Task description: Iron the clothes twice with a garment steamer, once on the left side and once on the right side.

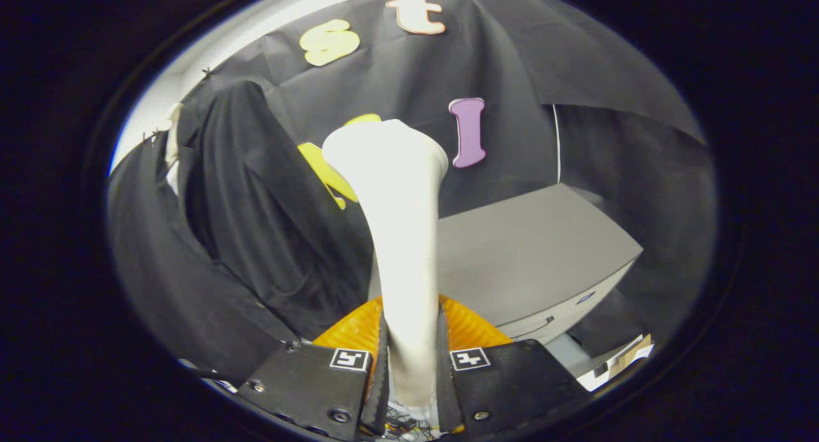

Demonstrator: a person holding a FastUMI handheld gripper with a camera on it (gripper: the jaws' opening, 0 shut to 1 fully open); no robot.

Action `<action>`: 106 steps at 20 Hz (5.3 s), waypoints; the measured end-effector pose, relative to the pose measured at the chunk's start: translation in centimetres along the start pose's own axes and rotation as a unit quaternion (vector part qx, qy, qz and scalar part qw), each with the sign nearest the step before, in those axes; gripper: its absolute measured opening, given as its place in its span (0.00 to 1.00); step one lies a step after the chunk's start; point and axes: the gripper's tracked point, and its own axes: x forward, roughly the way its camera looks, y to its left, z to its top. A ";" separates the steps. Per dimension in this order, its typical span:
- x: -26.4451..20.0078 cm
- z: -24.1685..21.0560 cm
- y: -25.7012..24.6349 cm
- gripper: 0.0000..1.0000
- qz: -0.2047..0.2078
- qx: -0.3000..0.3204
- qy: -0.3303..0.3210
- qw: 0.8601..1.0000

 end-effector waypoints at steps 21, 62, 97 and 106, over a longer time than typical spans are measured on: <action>-6.2 10.6 24.0 0.33 0.053 -0.094 -0.313 0.943; 4.7 -7.0 20.2 0.33 0.007 -0.158 -0.150 0.976; 13.4 -33.5 11.2 0.33 -0.026 -0.216 0.053 0.975; 14.9 -38.3 10.5 0.33 -0.023 -0.246 0.093 0.965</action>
